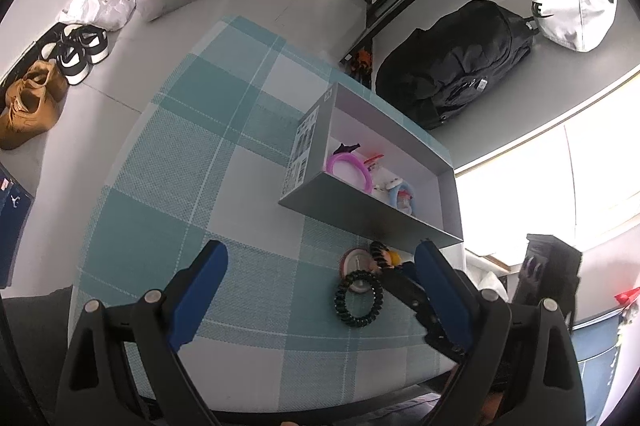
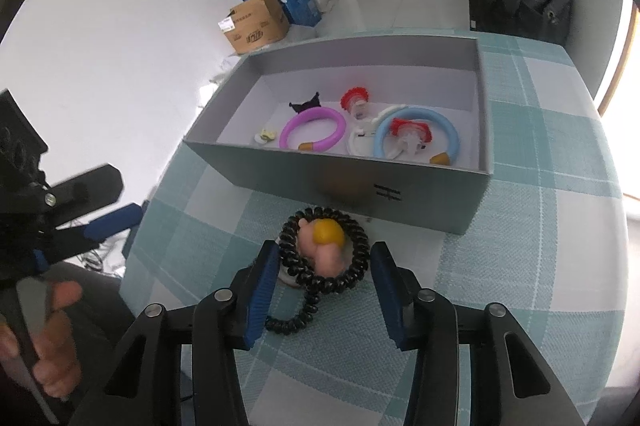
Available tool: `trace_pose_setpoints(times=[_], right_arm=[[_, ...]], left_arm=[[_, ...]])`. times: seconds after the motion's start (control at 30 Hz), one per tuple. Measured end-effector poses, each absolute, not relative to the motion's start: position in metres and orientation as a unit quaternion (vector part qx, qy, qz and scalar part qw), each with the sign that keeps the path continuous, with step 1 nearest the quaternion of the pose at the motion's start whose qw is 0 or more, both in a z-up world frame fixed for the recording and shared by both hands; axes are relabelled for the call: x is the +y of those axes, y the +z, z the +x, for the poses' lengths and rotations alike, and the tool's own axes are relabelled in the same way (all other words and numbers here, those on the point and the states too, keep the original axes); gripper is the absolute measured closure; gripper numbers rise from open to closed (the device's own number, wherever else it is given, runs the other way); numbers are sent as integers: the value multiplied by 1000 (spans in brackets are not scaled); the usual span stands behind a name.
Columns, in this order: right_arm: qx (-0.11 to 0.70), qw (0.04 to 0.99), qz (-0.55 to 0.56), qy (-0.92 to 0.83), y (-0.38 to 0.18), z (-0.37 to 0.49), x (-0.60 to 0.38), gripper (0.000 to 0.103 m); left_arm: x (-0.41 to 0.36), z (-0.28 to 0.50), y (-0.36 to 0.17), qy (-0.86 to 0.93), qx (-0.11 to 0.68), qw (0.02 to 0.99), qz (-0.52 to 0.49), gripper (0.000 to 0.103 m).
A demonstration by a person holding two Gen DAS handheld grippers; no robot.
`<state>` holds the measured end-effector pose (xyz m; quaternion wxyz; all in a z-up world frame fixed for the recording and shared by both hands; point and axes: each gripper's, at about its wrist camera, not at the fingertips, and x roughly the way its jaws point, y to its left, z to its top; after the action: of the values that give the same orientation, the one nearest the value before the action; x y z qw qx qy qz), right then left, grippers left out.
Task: Organize jewelry
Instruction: 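Grasp the black beaded bracelet with the right tool, then grasp the black coil bracelet with the left tool while the right tool lifts the beaded bracelet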
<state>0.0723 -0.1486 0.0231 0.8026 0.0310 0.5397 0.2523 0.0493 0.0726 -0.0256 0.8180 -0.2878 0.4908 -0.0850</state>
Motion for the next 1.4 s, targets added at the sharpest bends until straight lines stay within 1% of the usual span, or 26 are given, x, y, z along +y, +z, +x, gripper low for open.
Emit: trace_pose_setpoints(times=[0.13,0.3,0.4,0.63,0.67,0.77,1.07,1.23,1.3,1.4], right_arm=[[538,801,51,256,27,68,-157,58],[529,803,80,265,35,65,-178,58],[521,805,99,265,41,63,-191,58],[518,799,135,273,50,60,-206,59],[521,795,143,275,49,59,-207,59],[521,792,166,271,50,58,-218,58],[514,796,185,261,57,56,-237,58],[505,799,198,260,62,56,-244,58],[502,800,201,259,63,56,-249,58],[499,801,204,260,65,56,-251,58]], left_arm=[[64,50,-27,-89,499,820,-265,11],[38,48,-34,-79,523,828,-187,11],[28,45,-36,-95,527,825,-181,11],[-2,39,-40,-117,536,827,-120,11],[-4,39,-41,-117,538,827,-112,12],[-13,38,-45,-119,544,826,-87,21],[-33,35,-54,-103,545,832,-16,22],[-42,31,-57,-86,545,833,31,42],[-42,29,-56,-85,543,835,33,56],[-37,28,-54,-86,545,834,19,60]])
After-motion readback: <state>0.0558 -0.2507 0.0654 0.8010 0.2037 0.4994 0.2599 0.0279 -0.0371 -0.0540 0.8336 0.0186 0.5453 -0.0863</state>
